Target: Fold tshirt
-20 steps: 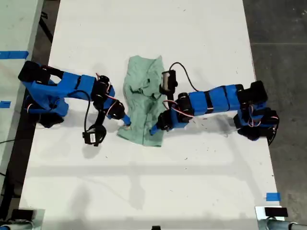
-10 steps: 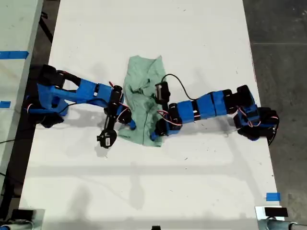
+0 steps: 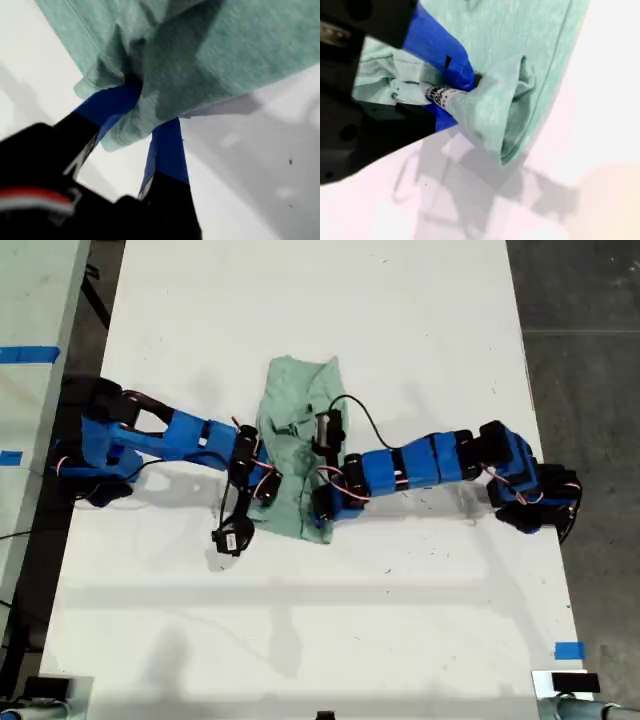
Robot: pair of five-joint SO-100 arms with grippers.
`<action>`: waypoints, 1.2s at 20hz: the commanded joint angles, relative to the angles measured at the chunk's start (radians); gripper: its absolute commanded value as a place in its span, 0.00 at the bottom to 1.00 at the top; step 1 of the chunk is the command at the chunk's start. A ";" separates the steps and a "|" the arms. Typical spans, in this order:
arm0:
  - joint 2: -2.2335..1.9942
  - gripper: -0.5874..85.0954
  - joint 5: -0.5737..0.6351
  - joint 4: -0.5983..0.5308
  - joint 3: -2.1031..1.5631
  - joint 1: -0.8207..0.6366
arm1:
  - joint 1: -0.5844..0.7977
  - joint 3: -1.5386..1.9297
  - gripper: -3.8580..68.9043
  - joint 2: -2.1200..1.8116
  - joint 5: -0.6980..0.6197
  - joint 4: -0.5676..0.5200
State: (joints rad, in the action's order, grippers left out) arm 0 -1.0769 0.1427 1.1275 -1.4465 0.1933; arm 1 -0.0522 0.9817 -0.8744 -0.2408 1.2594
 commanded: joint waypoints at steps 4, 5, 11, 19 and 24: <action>0.008 0.01 -0.011 0.091 0.198 0.071 | -0.066 -0.006 0.03 -0.098 0.003 0.080; 0.029 0.01 -0.009 0.143 0.285 0.092 | -0.092 -0.008 0.03 -0.130 0.009 0.104; 0.084 0.01 0.021 0.295 0.742 0.230 | -0.244 -0.123 0.03 -0.325 0.043 0.242; -0.141 0.01 0.196 0.466 0.680 -0.098 | 0.107 0.012 0.03 -0.502 -0.163 0.187; -0.118 0.01 0.393 0.474 0.670 -0.399 | 0.364 0.118 0.03 -0.586 -0.282 0.160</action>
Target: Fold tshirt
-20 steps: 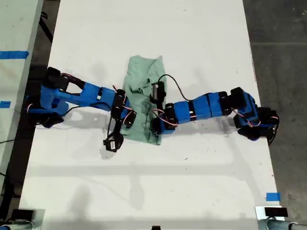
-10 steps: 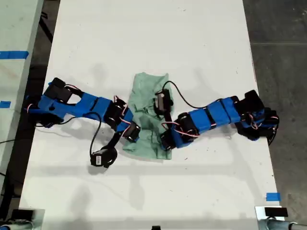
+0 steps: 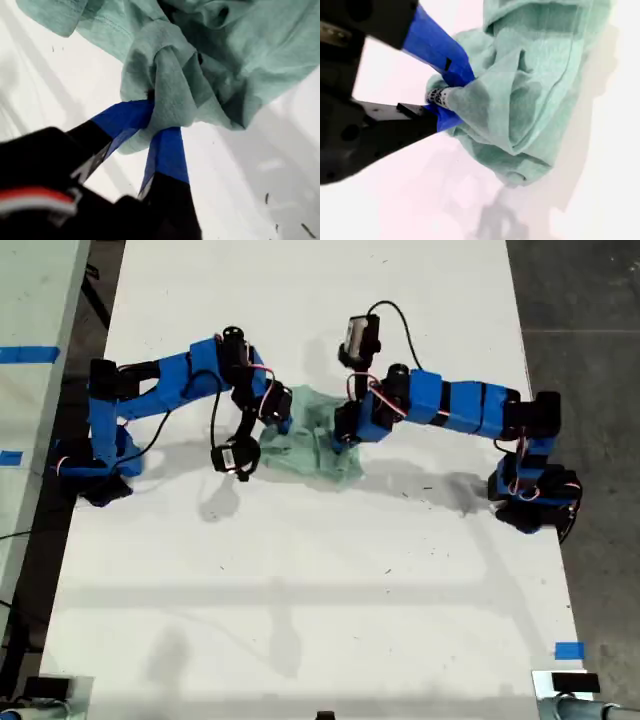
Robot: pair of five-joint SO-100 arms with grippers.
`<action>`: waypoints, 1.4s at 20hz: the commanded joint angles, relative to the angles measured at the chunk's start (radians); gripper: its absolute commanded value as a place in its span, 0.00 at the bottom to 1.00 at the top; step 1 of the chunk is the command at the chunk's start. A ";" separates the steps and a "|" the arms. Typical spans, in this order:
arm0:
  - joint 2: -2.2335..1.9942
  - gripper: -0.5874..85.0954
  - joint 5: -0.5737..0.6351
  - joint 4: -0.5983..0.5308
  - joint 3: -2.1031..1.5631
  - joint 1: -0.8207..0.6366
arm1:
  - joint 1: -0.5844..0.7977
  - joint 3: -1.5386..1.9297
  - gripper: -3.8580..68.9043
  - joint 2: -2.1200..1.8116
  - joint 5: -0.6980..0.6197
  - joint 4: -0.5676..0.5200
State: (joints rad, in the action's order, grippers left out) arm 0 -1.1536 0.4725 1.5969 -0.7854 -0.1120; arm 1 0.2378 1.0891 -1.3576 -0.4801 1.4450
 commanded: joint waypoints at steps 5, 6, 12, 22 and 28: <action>-0.002 0.31 0.135 -0.018 0.029 -0.225 | 0.264 0.206 0.30 -0.212 -0.015 -0.087; -0.043 0.34 0.140 -0.017 0.015 -0.264 | 0.325 0.259 0.34 -0.275 -0.011 -0.089; -0.272 0.40 0.244 0.020 -0.077 -0.529 | 0.584 0.646 0.51 -0.735 -0.098 -0.132; -1.000 0.01 -0.037 -0.512 -1.411 -0.137 | 0.166 1.574 0.03 -1.519 0.281 -0.337; -1.503 0.01 -0.314 -0.664 -2.063 0.015 | 0.003 1.901 0.03 -1.999 0.503 -0.187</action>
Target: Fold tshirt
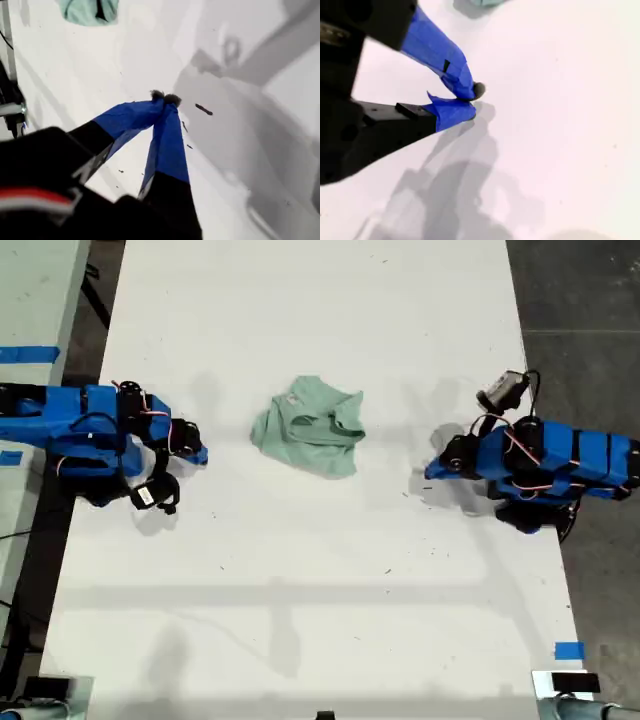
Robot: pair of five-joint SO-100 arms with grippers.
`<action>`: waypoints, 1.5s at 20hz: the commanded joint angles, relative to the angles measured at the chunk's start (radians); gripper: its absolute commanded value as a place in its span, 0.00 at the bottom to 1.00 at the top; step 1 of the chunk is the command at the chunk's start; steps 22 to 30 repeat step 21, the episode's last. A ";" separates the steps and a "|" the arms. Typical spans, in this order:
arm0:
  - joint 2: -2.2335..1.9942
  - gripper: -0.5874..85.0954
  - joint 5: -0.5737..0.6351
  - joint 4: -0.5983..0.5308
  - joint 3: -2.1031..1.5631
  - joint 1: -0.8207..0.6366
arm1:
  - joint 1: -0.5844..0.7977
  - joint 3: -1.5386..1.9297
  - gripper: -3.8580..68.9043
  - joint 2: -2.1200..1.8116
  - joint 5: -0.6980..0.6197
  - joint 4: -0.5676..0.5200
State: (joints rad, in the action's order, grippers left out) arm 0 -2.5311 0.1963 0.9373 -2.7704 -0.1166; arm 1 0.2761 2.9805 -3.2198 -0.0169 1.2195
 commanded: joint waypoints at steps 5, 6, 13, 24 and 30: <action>-0.802 0.01 -0.003 0.400 -0.253 -0.011 | -0.029 0.012 0.04 -0.140 0.044 0.031; -0.796 0.01 0.000 0.423 -0.242 0.009 | -0.006 0.012 0.04 -0.140 -0.057 0.031; -0.796 0.07 -0.006 0.472 -0.247 0.003 | 0.046 0.014 0.04 -0.143 -0.584 0.031; -0.796 0.07 -0.006 0.472 -0.247 0.003 | 0.046 0.014 0.04 -0.143 -0.584 0.031; -0.796 0.07 -0.006 0.472 -0.247 0.003 | 0.046 0.014 0.04 -0.143 -0.584 0.031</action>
